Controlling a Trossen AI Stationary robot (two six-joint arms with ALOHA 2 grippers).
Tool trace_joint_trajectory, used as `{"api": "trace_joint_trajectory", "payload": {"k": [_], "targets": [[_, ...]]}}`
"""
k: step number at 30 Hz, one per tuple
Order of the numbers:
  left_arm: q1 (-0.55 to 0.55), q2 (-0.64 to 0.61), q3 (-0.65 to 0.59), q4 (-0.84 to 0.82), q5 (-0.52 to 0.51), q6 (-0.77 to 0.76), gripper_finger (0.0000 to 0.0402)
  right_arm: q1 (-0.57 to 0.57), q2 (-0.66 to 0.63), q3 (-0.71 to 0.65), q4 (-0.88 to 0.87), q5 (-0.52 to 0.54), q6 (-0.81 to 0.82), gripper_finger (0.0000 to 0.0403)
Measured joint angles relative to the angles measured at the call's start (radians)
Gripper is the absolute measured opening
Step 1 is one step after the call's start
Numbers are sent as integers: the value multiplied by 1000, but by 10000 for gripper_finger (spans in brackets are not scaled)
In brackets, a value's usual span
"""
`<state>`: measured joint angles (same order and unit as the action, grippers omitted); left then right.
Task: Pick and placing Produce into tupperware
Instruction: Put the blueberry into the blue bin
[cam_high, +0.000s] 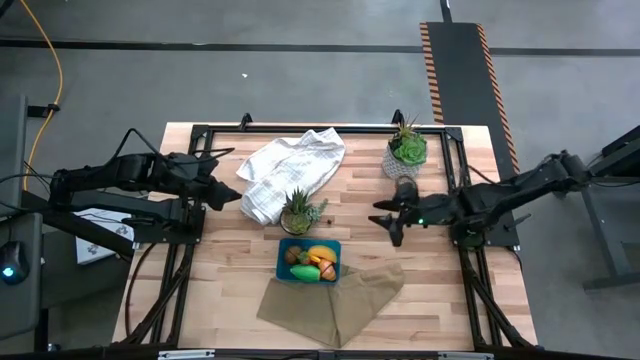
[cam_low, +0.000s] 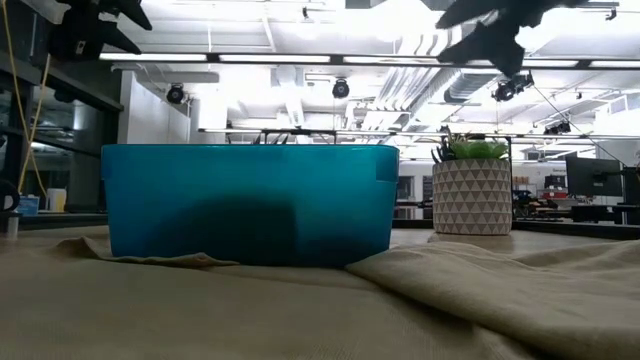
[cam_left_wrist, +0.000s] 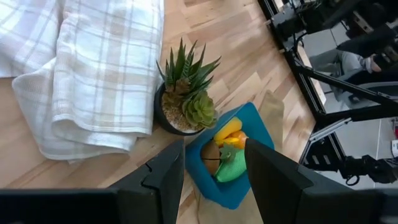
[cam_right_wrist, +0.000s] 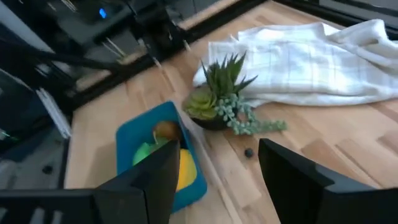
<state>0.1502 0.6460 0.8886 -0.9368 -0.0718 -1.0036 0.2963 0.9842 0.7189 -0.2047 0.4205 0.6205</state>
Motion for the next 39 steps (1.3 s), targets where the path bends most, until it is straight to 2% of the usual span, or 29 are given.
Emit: {"api": "trace_joint_trajectory", "payload": {"k": [4,8,10,14,22,31,39], "targets": [[0,0,0,1,1,-9,156,-36,-94,-153,163,-52,-23,210],[0,0,0,1,11,-66,156,-57,-105,-288,350,-65,-37,210],[0,0,0,1,12,-81,156,-57,-90,-331,418,-56,-70,210],[0,0,0,0,12,-82,156,-57,-49,-351,420,15,-166,210],[0,0,0,0,-3,-80,156,-106,134,-351,443,32,-254,210],[0,0,0,-4,-26,-75,156,-173,394,-351,803,-107,-279,188],[0,0,0,-9,-27,-33,156,-193,567,-350,965,-137,-287,172]]}}
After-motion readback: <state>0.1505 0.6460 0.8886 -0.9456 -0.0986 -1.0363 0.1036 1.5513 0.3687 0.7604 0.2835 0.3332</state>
